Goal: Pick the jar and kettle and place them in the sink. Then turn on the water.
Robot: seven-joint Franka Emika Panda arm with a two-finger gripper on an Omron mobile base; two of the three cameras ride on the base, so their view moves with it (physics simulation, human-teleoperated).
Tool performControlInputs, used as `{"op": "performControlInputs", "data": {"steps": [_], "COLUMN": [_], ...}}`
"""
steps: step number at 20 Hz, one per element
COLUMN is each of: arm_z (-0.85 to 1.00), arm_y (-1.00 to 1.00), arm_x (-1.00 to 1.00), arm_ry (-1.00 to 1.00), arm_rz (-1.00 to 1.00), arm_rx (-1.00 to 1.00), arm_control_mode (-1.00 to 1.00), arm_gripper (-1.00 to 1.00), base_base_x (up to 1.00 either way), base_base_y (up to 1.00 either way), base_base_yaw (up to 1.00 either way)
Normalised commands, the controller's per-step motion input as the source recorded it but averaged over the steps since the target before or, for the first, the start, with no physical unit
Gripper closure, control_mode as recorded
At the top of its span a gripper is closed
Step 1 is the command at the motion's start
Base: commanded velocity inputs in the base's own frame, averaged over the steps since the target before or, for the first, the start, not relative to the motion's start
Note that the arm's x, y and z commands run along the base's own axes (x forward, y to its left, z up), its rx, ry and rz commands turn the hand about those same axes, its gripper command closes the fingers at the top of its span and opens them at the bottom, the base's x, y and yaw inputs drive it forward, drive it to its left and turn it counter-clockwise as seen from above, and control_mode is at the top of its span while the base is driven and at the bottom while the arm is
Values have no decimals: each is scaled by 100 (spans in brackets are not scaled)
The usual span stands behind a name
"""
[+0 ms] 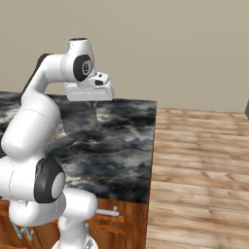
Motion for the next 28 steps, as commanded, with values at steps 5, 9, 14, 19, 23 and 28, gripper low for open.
{"op": "performControlInputs", "data": {"steps": [5,9,14,19,23,28], "arm_z": [0,0,0,0,0,0], "arm_y": [-1,0,0,0,0,0], "arm_x": [0,0,0,0,0,0], "arm_ry": [0,0,0,0,0,0], "arm_rz": [0,0,0,0,0,0], "arm_rx": [0,0,0,0,0,0], "arm_control_mode": [-100,100,100,100,100,100], "arm_gripper": [100,100,100,100,100,100], "base_base_x": [0,-22,-25,-53,-46,-28], "base_base_y": [0,-51,-82,-91,-73,-51], "base_base_yaw": [0,-6,-26,-48,-59,-65]}}
